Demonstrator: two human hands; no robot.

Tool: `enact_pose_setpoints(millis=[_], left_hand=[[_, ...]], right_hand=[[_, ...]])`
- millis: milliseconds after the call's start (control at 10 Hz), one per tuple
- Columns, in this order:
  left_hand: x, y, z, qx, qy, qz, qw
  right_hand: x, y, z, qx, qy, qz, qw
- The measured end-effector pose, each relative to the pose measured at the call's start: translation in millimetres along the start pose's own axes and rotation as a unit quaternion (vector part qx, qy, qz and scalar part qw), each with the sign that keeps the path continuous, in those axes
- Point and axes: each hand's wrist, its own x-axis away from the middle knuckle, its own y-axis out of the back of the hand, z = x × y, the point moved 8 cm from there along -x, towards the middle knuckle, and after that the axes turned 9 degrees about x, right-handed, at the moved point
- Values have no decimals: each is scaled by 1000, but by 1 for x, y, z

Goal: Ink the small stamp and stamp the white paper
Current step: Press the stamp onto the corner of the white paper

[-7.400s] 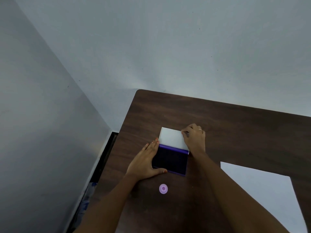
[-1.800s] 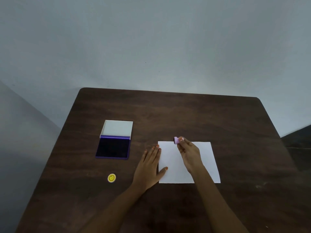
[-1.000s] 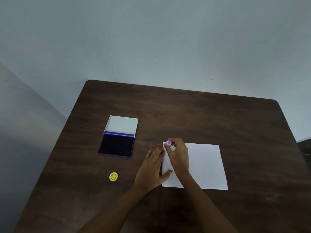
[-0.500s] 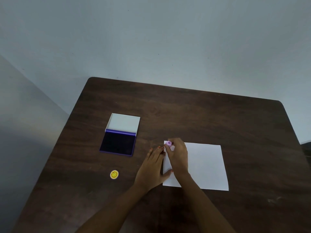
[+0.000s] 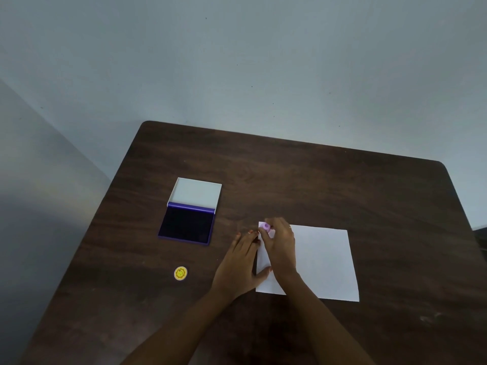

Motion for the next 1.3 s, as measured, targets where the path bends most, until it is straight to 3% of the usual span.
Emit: enact_pose_setpoints(millis=[500,1000,1200,1300], left_hand=[[1,-6,8,16,46,11,999],[3,3,1,41,24,-35,998],[3,5,-1,40,14,-36,998],[3,10,-6,36,-18,-56,998]], right_hand=[[3,5,10,16,25,16,999],[5,9,16,44,51,12,998],[-2,10,13,16,24,32,999],[-7,21,2,-44,-29,16,998]])
